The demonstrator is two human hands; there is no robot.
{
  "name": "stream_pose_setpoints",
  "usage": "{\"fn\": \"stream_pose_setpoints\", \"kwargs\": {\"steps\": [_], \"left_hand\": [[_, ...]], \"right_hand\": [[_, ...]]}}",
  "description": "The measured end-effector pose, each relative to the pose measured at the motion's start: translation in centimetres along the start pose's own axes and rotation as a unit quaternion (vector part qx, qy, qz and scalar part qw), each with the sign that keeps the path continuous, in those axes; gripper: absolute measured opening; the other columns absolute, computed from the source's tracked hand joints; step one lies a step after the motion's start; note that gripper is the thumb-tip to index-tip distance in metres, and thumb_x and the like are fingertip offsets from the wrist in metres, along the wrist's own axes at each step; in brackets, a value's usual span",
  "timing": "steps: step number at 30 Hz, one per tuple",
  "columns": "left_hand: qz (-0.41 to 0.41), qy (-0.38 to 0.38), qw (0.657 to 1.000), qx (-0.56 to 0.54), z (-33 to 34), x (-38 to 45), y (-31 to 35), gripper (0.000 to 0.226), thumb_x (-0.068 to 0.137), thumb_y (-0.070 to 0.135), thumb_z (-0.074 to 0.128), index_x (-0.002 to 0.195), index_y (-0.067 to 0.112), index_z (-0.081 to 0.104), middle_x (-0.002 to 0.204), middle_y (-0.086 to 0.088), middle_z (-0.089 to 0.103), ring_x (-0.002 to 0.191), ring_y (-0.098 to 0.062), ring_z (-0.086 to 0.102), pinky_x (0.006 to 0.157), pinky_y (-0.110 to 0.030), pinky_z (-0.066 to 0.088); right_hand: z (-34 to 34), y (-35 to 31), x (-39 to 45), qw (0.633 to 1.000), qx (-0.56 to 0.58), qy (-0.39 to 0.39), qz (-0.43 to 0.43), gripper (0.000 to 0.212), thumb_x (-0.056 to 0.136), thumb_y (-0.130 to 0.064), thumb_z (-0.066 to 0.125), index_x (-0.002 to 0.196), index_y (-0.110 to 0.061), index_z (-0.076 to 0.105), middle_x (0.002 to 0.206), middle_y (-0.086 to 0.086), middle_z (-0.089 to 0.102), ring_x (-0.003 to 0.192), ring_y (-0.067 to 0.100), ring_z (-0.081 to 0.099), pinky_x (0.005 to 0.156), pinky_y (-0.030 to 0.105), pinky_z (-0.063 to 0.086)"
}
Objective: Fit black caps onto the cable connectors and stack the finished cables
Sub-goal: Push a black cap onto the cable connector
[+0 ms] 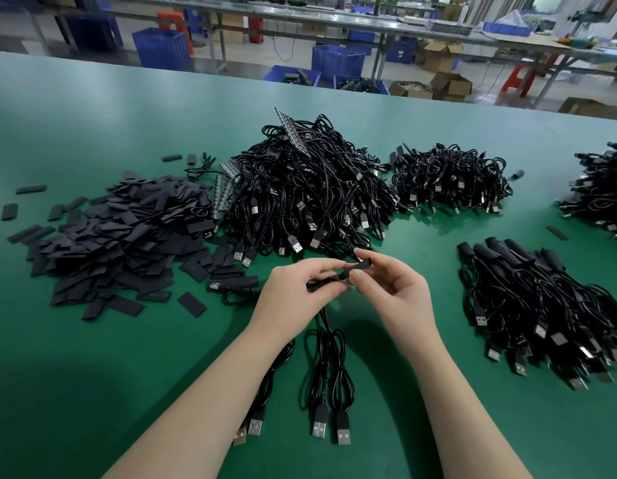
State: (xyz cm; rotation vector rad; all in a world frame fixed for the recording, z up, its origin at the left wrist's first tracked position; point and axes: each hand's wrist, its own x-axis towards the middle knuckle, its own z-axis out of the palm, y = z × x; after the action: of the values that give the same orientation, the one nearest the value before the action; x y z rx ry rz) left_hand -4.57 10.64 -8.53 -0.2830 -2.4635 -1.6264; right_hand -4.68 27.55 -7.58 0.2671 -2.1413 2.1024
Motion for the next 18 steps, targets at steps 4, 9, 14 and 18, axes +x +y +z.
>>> {"fn": "stream_pose_setpoints", "kwargs": {"steps": [4, 9, 14, 18], "left_hand": [[-0.001, 0.002, 1.000, -0.003, -0.22, -0.12, 0.18, 0.043, 0.076, 0.047, 0.073, 0.113, 0.059, 0.056, 0.092, 0.029, 0.070, 0.097, 0.013, 0.061, 0.084, -0.004, 0.041], [-0.009, 0.001, 1.000, 0.004, -0.36, -0.22, 0.41, 0.048, 0.080, 0.042, 0.075, 0.113, 0.066, 0.050, 0.090, 0.034, 0.069, 0.096, 0.016, 0.059, 0.079, 0.004, 0.033], [-0.022, -0.006, 1.000, 0.013, -0.26, -0.29, 0.52, 0.036, 0.082, 0.043, 0.072, 0.113, 0.055, 0.057, 0.093, 0.033, 0.069, 0.096, 0.015, 0.060, 0.078, -0.003, 0.042], [-0.026, 0.051, 0.997, 0.054, 0.04, -0.39, 0.43, 0.024, 0.078, 0.051, 0.074, 0.100, 0.045, 0.068, 0.085, 0.027, 0.070, 0.087, 0.009, 0.064, 0.079, -0.025, 0.055]], "right_hand": [[0.55, 0.51, -0.10, 0.999, 0.019, -0.019, 0.025, 0.027, 0.089, -0.007, 0.072, 0.104, -0.029, 0.072, 0.080, 0.004, 0.069, 0.086, 0.018, 0.069, 0.082, 0.026, 0.056], [0.60, 0.49, -0.13, 0.998, 0.042, -0.026, 0.042, 0.020, 0.084, -0.020, 0.073, 0.098, -0.034, 0.074, 0.077, 0.001, 0.069, 0.078, 0.012, 0.066, 0.075, 0.021, 0.053], [0.75, 0.39, -0.23, 0.998, 0.041, -0.013, 0.041, 0.021, 0.088, -0.014, 0.073, 0.095, -0.034, 0.077, 0.092, 0.005, 0.075, 0.083, 0.008, 0.069, 0.073, 0.018, 0.053], [0.94, 0.45, -0.17, 0.997, 0.058, 0.020, 0.050, 0.019, 0.089, -0.006, 0.071, 0.093, -0.023, 0.077, 0.088, 0.001, 0.077, 0.078, 0.006, 0.069, 0.071, 0.016, 0.053]]}}
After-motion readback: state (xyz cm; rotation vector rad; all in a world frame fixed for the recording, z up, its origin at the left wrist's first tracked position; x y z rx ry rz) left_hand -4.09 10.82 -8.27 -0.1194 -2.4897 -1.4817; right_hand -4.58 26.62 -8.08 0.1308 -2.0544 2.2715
